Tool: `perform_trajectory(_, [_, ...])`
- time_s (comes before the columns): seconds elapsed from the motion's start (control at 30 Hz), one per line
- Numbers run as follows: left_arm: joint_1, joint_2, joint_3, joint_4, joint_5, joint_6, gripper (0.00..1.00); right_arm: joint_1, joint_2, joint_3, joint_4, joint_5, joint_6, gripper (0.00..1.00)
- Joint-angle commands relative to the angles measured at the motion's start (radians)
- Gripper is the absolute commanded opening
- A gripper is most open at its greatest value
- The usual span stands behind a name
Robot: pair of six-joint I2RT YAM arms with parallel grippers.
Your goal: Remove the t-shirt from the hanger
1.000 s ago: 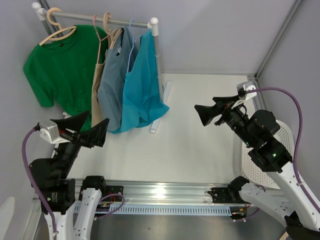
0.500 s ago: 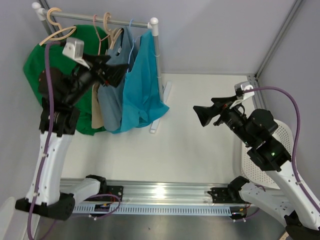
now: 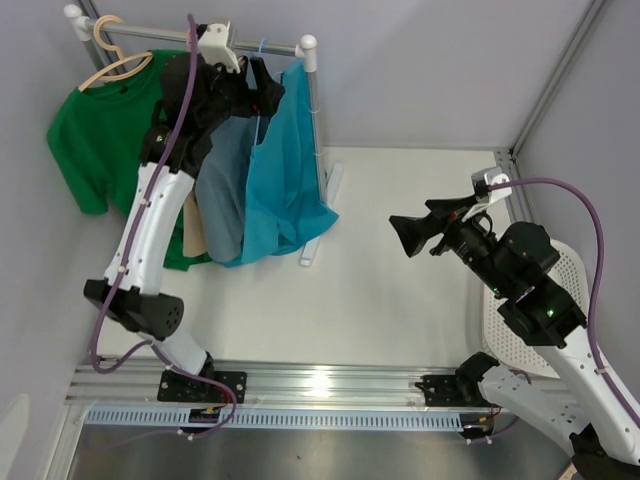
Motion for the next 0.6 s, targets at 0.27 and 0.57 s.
perform_trajectory(0.27, [-0.029, 0.155, 0.184, -0.103, -0.160, 0.040, 0.88, 0.005, -0.024, -0.024, -0.010, 0.037, 0.002, 0.99])
perform_trajectory(0.57, [-0.029, 0.183, 0.189, -0.051, -0.124, 0.032, 0.03, 0.004, -0.049, -0.029, -0.028, 0.051, 0.001, 0.99])
